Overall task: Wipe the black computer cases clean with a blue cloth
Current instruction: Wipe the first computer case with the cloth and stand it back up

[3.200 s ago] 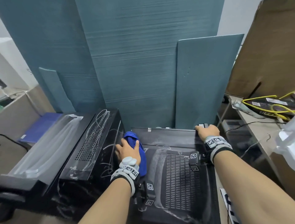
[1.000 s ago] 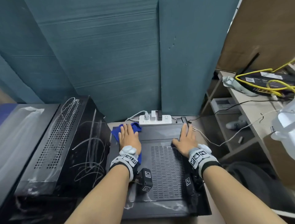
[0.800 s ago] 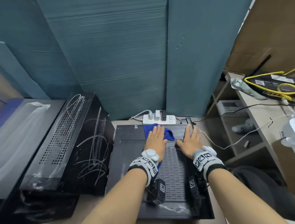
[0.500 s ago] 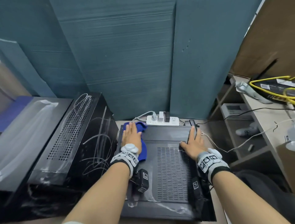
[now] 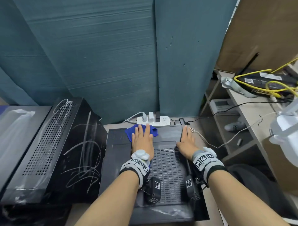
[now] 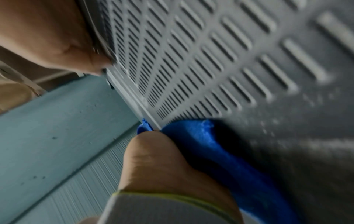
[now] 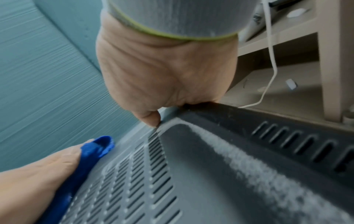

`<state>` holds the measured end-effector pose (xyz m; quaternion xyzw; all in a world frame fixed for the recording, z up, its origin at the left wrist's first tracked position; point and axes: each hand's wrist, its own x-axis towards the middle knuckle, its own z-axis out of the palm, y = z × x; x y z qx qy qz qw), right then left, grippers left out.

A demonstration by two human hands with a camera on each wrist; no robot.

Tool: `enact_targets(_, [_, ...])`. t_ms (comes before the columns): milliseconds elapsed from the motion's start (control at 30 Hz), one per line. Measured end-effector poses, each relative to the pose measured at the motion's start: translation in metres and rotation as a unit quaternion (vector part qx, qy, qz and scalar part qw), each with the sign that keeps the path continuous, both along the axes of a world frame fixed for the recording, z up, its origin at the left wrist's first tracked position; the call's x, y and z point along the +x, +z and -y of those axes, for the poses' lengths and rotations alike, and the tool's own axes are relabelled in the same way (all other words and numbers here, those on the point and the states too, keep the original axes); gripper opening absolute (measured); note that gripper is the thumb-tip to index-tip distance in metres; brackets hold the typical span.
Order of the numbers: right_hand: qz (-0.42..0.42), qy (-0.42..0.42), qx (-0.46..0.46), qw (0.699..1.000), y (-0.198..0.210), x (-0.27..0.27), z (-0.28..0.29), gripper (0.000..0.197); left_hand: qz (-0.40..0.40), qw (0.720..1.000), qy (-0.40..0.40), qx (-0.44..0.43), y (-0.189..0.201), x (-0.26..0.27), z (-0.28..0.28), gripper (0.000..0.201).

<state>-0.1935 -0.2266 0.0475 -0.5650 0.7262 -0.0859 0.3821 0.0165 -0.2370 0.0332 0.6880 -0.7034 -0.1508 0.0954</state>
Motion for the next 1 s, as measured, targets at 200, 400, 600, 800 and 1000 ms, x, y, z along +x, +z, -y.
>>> enact_targets(200, [0.091,-0.035,0.005,0.995,-0.005,-0.013,-0.003,0.1,-0.13,0.961,-0.241,0.021,0.004,-0.05,-0.008,0.046])
enact_targets(400, [0.188,-0.069,-0.016,0.98,-0.012,-0.021,-0.015,0.105,-0.134,0.963,-0.235,-0.001,0.004,-0.036,0.027,0.053])
enact_targets(600, [0.266,-0.12,-0.058,0.955,-0.024,-0.033,-0.028,0.07,-0.119,0.953,-0.276,0.051,0.014,-0.092,0.029,0.049])
enact_targets(800, [0.291,-0.119,-0.064,0.947,-0.023,-0.042,-0.033,0.048,-0.125,0.937,-0.322,0.046,0.02,-0.072,0.039,0.045])
enact_targets(1000, [0.29,-0.133,-0.064,0.946,-0.023,-0.043,-0.037,0.046,-0.213,0.937,-0.264,0.08,0.016,-0.092,0.019,0.038])
